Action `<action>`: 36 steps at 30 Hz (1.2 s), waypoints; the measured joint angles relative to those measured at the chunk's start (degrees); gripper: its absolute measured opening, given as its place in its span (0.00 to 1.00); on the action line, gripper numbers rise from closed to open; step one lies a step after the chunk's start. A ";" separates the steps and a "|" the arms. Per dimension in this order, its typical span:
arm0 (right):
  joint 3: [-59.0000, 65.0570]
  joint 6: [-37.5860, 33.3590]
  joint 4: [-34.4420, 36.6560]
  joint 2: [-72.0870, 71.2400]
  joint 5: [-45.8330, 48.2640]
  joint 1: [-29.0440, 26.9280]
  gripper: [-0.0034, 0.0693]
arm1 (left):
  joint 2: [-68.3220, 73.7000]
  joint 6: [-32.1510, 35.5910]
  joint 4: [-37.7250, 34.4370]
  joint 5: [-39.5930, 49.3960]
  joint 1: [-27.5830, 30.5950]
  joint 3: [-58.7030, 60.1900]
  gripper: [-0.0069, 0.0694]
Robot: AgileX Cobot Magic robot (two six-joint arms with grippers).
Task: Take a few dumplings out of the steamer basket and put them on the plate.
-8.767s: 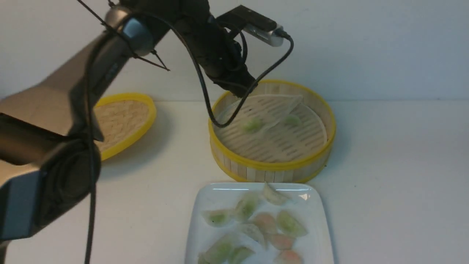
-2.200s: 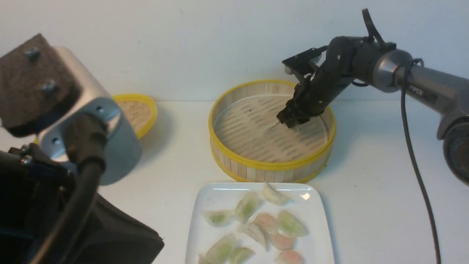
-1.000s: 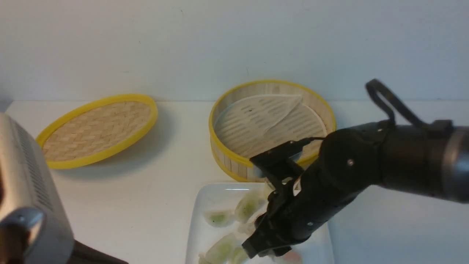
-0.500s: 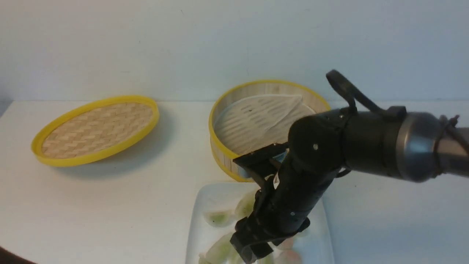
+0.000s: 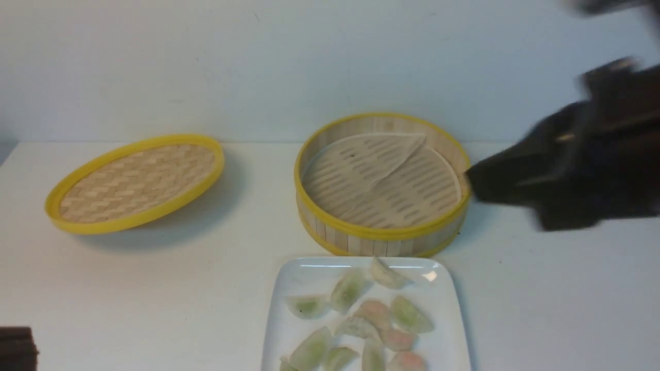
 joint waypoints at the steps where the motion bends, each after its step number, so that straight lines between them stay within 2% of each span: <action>1: 2.47 0.00 -1.03 -5.94 -2.55 0.00 0.03 | 0.00 0.00 -0.04 -1.28 0.00 0.00 0.08; 6: 19.01 1.53 -7.86 -29.55 -18.51 0.00 0.03 | 0.00 0.00 -0.30 -5.32 0.00 0.00 0.08; 8: 26.84 4.91 -11.70 -41.56 -26.73 0.00 0.03 | 0.00 -0.02 -0.58 -7.10 0.00 0.00 0.08; 9: 28.21 5.33 -12.02 -42.62 -27.39 0.00 0.03 | 0.00 -0.02 -0.58 -7.26 0.00 0.00 0.08; 10: 32.93 9.01 -14.68 -50.47 -31.79 0.00 0.03 | 0.00 -0.02 -0.65 -8.54 0.00 0.00 0.08; 11: 32.93 9.48 -15.06 -51.32 -32.23 0.00 0.03 | 0.00 -0.02 -0.65 -8.67 0.00 0.00 0.08; 12: 36.79 14.29 -19.01 -56.71 -34.69 0.00 0.03 | 0.00 -0.07 -0.52 -9.57 0.00 0.00 0.08; 16: 38.88 21.27 -23.28 -57.45 -33.60 0.14 0.03 | 0.19 -0.19 -1.34 -11.50 0.05 -0.05 0.08; 19: 39.56 23.55 -24.40 -57.45 -33.46 0.14 0.03 | 0.19 -1.03 -2.57 -12.09 0.05 -0.05 0.08; 28: 39.68 24.22 -24.65 -57.55 -34.95 0.14 0.03 | -3.36 -2.98 -3.69 -11.16 0.05 0.57 0.08; 36: 39.68 24.22 -24.93 -57.55 -34.95 0.14 0.03 | -4.91 -2.37 -3.69 -22.48 0.05 3.82 0.08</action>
